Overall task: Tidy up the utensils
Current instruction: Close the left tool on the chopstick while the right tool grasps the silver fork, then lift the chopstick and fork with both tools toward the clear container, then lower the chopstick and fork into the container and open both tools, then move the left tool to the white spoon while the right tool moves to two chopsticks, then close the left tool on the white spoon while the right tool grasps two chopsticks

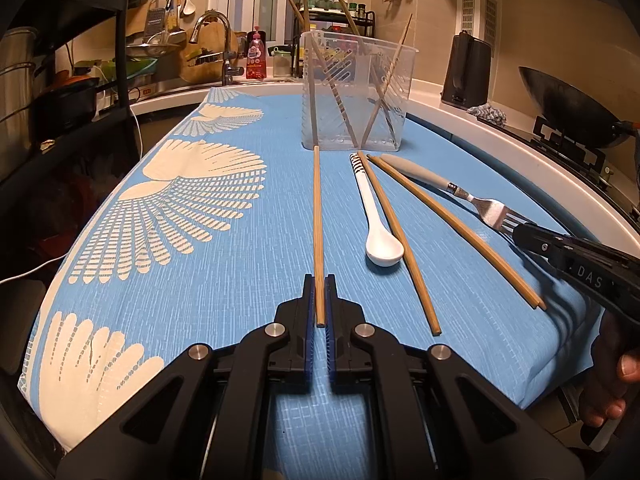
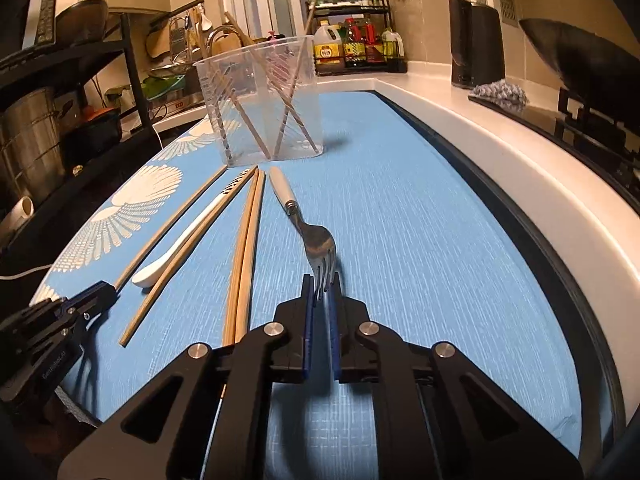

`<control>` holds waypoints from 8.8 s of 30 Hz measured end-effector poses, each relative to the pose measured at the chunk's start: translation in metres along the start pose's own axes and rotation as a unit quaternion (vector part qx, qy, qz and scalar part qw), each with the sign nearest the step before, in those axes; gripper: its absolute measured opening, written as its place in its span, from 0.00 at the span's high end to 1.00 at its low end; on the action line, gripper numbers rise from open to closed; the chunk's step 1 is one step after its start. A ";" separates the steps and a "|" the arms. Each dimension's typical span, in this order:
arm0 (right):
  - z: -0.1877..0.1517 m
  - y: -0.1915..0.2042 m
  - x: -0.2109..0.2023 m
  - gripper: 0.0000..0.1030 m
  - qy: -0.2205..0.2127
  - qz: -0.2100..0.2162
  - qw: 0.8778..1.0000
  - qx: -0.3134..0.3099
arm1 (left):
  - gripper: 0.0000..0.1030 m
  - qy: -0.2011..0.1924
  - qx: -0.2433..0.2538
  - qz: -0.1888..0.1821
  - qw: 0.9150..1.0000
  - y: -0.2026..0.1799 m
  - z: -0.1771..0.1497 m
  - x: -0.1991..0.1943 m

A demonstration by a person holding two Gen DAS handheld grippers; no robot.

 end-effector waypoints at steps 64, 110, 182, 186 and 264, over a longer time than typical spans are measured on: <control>0.073 0.014 -0.087 0.99 -0.135 -0.045 0.989 -0.043 | 0.96 -0.125 0.009 0.013 0.992 0.017 0.079 -0.069; 0.204 0.043 -0.102 0.99 -0.155 -0.044 0.980 -0.114 | 0.96 -0.034 0.024 -0.050 0.998 0.022 0.218 -0.079; 0.241 0.043 -0.106 0.72 -0.210 -0.019 0.973 -0.097 | 0.52 -0.148 0.017 -0.056 0.987 -0.006 0.233 -0.075; 0.194 0.047 -0.103 0.72 -0.198 -0.002 0.977 -0.082 | 0.52 -0.138 0.026 -0.039 0.989 -0.007 0.186 -0.074; -0.005 0.027 -0.005 0.94 0.081 0.031 0.995 -0.054 | 0.90 0.092 -0.075 -0.061 0.991 -0.010 0.024 0.027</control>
Point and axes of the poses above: each gripper's, at about its wrist camera, not at the fingertips, and x roughly the way its jaws point, y to its left, z to its top, the point moved 4 cm from there along x, roughly the way its jaws point, and after that the axes turned 2 degrees about z, right-handed, at the moved point
